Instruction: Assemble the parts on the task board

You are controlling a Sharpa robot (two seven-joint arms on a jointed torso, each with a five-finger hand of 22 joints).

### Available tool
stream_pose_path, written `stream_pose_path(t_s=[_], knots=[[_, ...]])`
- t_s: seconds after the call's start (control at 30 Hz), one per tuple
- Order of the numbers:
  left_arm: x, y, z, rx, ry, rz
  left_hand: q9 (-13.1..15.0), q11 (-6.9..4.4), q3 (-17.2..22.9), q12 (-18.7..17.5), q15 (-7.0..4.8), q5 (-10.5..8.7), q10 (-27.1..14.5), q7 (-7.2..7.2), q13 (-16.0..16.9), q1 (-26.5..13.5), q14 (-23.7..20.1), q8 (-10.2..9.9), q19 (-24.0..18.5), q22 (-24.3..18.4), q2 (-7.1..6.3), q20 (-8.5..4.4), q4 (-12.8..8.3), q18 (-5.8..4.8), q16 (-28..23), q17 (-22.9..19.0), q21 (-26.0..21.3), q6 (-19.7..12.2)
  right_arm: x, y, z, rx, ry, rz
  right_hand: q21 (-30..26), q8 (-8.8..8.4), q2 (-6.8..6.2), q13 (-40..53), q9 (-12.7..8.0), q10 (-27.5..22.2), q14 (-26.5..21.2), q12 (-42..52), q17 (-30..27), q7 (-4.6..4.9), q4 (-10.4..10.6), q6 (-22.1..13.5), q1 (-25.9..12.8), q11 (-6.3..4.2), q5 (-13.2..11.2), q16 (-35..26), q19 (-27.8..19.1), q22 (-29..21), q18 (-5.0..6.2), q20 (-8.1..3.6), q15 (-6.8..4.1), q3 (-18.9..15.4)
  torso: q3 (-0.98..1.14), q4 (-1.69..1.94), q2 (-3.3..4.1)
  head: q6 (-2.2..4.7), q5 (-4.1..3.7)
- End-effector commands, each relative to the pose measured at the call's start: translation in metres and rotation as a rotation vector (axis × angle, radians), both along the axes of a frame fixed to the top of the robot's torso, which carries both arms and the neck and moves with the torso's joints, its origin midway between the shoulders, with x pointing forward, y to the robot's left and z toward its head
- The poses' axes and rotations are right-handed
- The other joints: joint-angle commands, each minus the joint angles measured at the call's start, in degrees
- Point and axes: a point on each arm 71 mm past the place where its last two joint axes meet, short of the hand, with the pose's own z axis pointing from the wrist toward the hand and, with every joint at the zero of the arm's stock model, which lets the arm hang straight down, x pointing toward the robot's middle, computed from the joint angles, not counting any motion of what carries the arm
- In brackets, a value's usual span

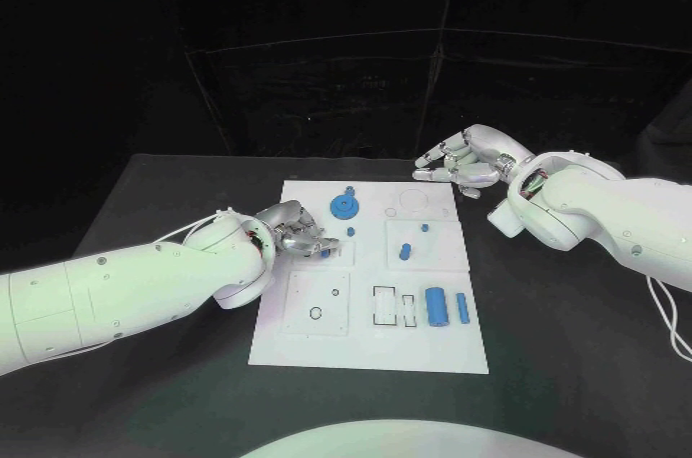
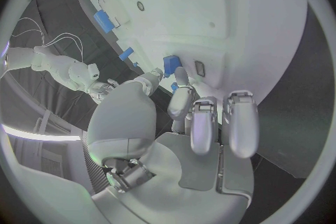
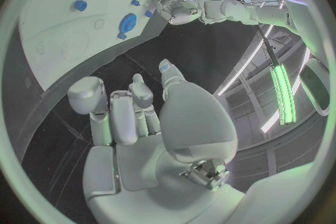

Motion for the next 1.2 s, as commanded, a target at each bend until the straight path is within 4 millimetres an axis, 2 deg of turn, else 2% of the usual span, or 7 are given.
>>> stream_pose_path(t_s=[0.03, 0.3, 0.5, 1.2], knots=[[0.0015, 0.0009, 0.0008, 0.001, -0.001, 0.008, 0.11, 0.0, 0.05, 0.18, -0.54, 0.22, 0.52, -0.1, 0.07, -0.47, 6.04, 0.3, 3.1, 5.53, -0.02, -0.34, 0.44, -1.11, 0.19, 15.09, 0.37, 0.36, 0.0, 0.0007, 0.0014, 0.005, -0.001, 0.008, -0.22, 0.33, 0.12, -0.05, 0.05, -0.32, 2.07, -0.1, -0.05, -0.23, 0.2, 0.3, -0.28, -0.18, 0.21, -0.32, -0.07, -0.06, 1.02, -0.44, -0.09, -0.25, 0.01, -0.06, -0.01, 0.01, -0.03], [0.0016, 0.0012, 0.0, 0.003, 0.018, 0.001, 0.94, -0.07, -1.1, 0.15, -0.63, 0.12, 0.51, -0.15, 0.08, 2.38, 6.04, 0.58, 3.05, 5.46, 0.47, -0.48, -0.51, -1.08, 0.19, 15.09, 0.28, 0.08, -0.0002, -0.0002, 0.0013, 0.004, 0.0, 0.007, -0.24, 0.35, 0.12, -0.03, 0.05, -0.31, 2.08, -0.07, -0.02, -0.23, 0.24, 0.31, -0.31, -0.18, 0.23, -0.31, -0.08, -0.09, 1.03, -0.44, -0.09, -0.31, -0.03, 0.03, 0.0, -0.07, -0.27], [0.0014, 0.0, -0.0001, -0.002, 0.022, -0.005, 1.57, -0.02, -2.66, 0.1, -0.6, 0.0, 0.49, -0.07, 0.07, 4.1, 6.04, 0.73, 2.99, 5.36, 1.87, -0.47, -1.75, -1.06, 0.19, 15.09, 0.18, -0.11, -0.0002, 0.0004, 0.0013, 0.005, 0.0, 0.009, -0.24, 0.35, 0.12, -0.03, 0.05, -0.31, 2.08, -0.07, -0.02, -0.23, 0.24, 0.31, -0.31, -0.18, 0.23, -0.31, -0.08, -0.09, 1.03, -0.44, -0.09, -0.31, 0.01, 0.06, 0.03, -0.03, -0.25], [0.0074, -0.0014, -0.0006, -0.006, 0.016, 0.007, 2.26, -0.07, -5.03, 0.13, -0.64, -0.14, 0.52, -0.14, 0.16, 5.91, 6.04, 0.74, 2.98, 5.4, 4.51, -0.51, -3.49, -1.05, 0.19, 15.09, 0.14, -0.29, -0.0006, 0.0019, 0.0015, 0.007, -0.001, 0.011, -0.26, 0.42, 0.19, -0.05, 0.06, -0.3, 2.09, -0.05, -0.01, -0.25, 0.39, 0.37, -0.37, -0.2, 0.29, -0.32, -0.07, -0.09, 1.03, -0.45, -0.1, -0.47, -0.01, -0.05, 0.03, 0.04, -0.25]])
